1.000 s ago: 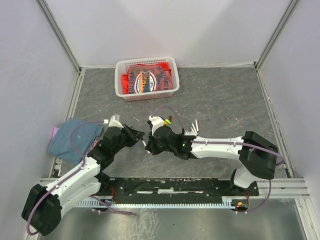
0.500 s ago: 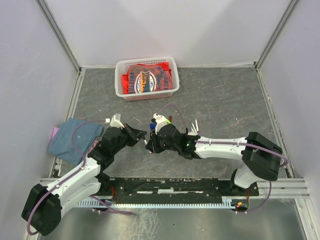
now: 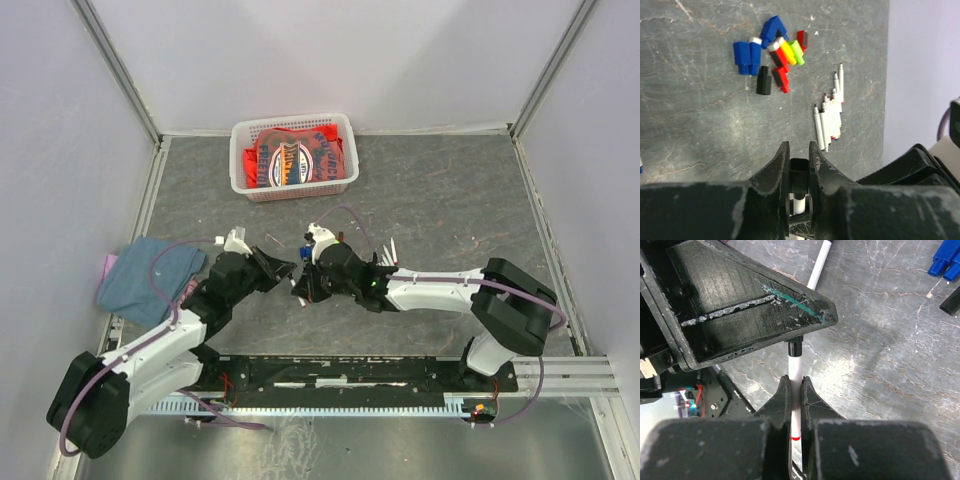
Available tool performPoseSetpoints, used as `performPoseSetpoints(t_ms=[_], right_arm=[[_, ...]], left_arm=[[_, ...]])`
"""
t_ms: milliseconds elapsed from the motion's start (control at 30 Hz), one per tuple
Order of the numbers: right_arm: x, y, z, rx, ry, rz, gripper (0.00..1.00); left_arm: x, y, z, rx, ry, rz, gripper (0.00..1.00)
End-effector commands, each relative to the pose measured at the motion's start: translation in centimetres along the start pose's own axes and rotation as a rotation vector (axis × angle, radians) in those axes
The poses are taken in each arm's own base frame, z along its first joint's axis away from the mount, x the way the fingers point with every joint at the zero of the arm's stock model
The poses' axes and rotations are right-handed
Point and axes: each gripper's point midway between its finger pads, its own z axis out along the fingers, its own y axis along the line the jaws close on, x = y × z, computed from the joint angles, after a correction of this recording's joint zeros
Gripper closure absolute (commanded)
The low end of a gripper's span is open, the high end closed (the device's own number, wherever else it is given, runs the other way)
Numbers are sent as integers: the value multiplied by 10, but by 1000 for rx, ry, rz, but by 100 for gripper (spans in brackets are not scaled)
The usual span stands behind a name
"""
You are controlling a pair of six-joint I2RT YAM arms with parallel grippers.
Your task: Open the pen caps
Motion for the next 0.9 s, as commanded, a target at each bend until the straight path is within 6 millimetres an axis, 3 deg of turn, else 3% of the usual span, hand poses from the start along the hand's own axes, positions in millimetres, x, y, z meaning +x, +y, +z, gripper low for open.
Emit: performPoseSetpoints(t_ms=[0,167,333,533,867], right_arm=[[-6,-19,6,107,-9,-86,99],[6,-55,6,306,23,-205,99],[11,-70,5,386,23,-258,99],[14,-64,1,323,-1,-193,99],[2,-113,-33,604,-15,-220,99]], left_arm=[[-20,-16,8,4,-71,-19,97],[-41,-10,20,-83,-155,-38,97],[-54,-1,35,-161,-205,-18,97],[-49,7,49,-186,-172,39,97],[-40,36,72,-344,-85,174,97]])
